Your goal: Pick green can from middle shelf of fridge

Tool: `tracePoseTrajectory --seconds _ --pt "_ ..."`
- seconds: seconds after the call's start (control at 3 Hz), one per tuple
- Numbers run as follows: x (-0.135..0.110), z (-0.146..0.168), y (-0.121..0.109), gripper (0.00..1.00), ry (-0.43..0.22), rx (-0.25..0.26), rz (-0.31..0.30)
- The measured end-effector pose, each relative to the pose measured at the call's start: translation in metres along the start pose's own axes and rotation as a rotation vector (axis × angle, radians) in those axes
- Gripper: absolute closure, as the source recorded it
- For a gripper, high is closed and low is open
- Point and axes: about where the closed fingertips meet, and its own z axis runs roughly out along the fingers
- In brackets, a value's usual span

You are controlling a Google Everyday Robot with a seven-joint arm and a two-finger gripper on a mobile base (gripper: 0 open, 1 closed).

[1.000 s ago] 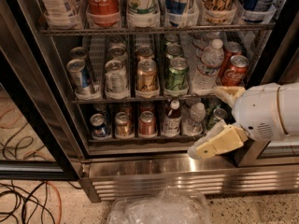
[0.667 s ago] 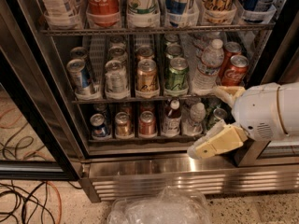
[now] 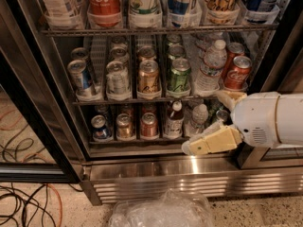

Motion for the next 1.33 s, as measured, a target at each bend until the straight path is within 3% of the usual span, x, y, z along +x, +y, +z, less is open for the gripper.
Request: tracePoseTrajectory --seconds 1.33 --pt "-0.004 0.046 -0.001 0.00 -0.223 0.216 0.254"
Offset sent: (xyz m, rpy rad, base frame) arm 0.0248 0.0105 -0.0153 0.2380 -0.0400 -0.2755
